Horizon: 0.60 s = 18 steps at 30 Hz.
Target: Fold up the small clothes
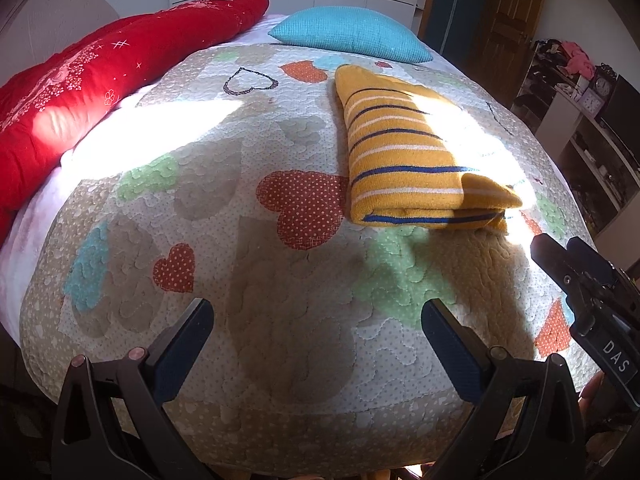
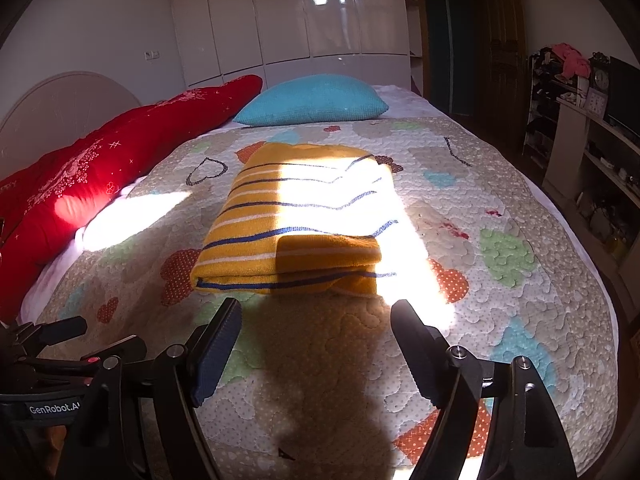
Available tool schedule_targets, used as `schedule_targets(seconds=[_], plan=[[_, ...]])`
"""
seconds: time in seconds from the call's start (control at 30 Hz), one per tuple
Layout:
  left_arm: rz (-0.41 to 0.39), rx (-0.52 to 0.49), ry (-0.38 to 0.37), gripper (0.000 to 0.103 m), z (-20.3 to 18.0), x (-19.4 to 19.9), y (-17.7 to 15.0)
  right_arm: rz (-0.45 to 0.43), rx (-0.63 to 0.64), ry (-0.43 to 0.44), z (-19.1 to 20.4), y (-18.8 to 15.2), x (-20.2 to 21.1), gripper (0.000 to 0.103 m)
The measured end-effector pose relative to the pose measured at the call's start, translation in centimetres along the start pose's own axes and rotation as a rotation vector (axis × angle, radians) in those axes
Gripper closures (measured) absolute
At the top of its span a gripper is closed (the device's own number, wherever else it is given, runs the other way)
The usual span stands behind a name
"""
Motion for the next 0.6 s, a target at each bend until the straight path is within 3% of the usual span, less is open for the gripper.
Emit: schedule_targets(seconds=[0.3, 0.6], plan=[[0.014, -0.08, -0.027, 0.0, -2.2, -2.6, 3.6, -0.025, -0.032, -0.022, -1.9, 3.0, -1.6, 0.021], [0.071, -0.058, -0.072, 0.0, -2.8, -5.1, 4.1, 0.012, -0.029, -0.032, -2.8, 3.0, -3.4, 0.02]])
Point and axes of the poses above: each gripper's, at about its wrist camera, not at the fingertips, and x roughly against the way its jaws point, z to its left, y to its top, the point moved 3 cm from there along -x, roughly the way its jaws point, and after that the axes turned 1 degree about -y, right-handed, at the moved point
